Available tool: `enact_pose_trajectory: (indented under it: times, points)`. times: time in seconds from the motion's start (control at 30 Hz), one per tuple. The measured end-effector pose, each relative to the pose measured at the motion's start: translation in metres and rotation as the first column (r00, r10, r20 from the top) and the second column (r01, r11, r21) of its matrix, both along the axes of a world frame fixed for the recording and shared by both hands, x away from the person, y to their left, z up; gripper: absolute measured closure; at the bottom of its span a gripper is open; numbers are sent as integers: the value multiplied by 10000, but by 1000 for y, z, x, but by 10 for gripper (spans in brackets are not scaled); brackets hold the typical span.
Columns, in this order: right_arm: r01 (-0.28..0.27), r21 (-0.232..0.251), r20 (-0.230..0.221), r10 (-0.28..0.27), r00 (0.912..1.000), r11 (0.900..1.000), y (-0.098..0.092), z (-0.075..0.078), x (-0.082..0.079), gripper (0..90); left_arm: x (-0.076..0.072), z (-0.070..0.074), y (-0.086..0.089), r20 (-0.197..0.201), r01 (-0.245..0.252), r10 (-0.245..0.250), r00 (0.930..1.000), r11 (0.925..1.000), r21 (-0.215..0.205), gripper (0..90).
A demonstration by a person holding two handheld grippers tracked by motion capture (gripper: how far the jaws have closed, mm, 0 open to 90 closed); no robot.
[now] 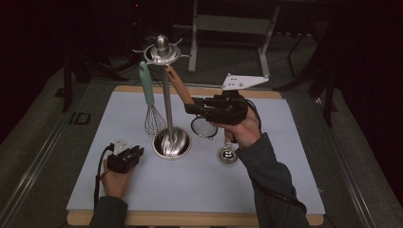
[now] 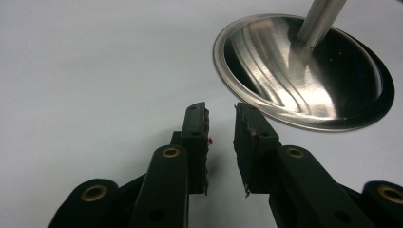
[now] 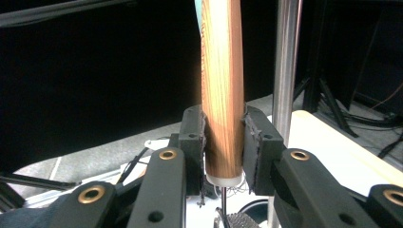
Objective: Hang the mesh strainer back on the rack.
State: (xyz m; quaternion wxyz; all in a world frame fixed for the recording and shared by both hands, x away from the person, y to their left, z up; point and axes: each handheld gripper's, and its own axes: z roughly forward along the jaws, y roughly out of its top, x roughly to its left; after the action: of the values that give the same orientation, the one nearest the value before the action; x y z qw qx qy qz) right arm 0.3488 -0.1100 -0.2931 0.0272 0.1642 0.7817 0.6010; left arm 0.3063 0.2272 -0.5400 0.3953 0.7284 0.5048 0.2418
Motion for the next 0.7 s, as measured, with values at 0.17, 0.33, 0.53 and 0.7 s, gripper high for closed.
enact_pose_trajectory:
  times: [0.17,0.33,0.53,0.7]
  points:
    - [-338,276,-272,346,9990,9990,2,-5,7,723,0,0,0,2,2,-2,10000,10000,-3,749]
    - [-684,403,-616,708,9956,9968,9,-9,9,730,0,0,0,3,9,-9,10000,10000,-2,747]
    - [-891,382,-760,918,9929,9953,16,-10,11,732,0,0,0,3,4,-4,10000,10000,-9,748]
    - [-1002,242,-795,1018,9916,9947,27,-11,13,734,0,0,0,1,2,-2,10000,10000,-13,748]
